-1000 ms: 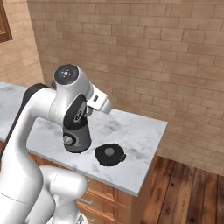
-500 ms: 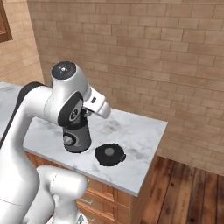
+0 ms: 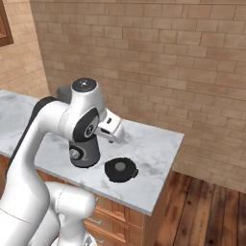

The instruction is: Grab the lemon wedge and onion from the fridge, place them in the blender, close the lid, and turn on the blender to create a marinade.

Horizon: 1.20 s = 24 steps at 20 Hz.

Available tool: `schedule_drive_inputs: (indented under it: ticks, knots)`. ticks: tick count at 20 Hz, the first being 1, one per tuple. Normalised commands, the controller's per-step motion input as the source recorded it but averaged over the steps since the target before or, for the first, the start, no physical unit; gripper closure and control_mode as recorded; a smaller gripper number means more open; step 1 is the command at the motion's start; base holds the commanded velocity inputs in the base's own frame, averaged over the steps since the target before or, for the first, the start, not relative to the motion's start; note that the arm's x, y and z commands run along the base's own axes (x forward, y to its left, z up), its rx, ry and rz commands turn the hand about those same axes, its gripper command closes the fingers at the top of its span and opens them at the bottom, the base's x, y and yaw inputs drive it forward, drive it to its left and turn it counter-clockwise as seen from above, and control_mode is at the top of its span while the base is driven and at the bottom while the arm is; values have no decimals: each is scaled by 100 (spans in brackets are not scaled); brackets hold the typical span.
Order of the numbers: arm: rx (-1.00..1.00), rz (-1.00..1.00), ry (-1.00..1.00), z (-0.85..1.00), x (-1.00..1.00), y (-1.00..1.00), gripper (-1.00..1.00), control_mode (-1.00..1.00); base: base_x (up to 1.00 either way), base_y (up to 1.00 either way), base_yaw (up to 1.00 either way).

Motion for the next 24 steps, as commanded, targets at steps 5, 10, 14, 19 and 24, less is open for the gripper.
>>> schedule_drive_inputs:
  ticks: [5,10,14,19,24]
  knots:
    - [0,25,1,-61,0,0,-100,-100,0,0,0]
    - [0,24,1,-53,0,-2,-100,-100,0,0,0]
    - [-3,12,3,-66,0,-11,-100,-100,0,0,0]
    - [-9,3,11,-61,2,-7,-100,-100,0,0,0]
    - [-2,0,5,-38,15,-9,-100,-100,0,0,0]
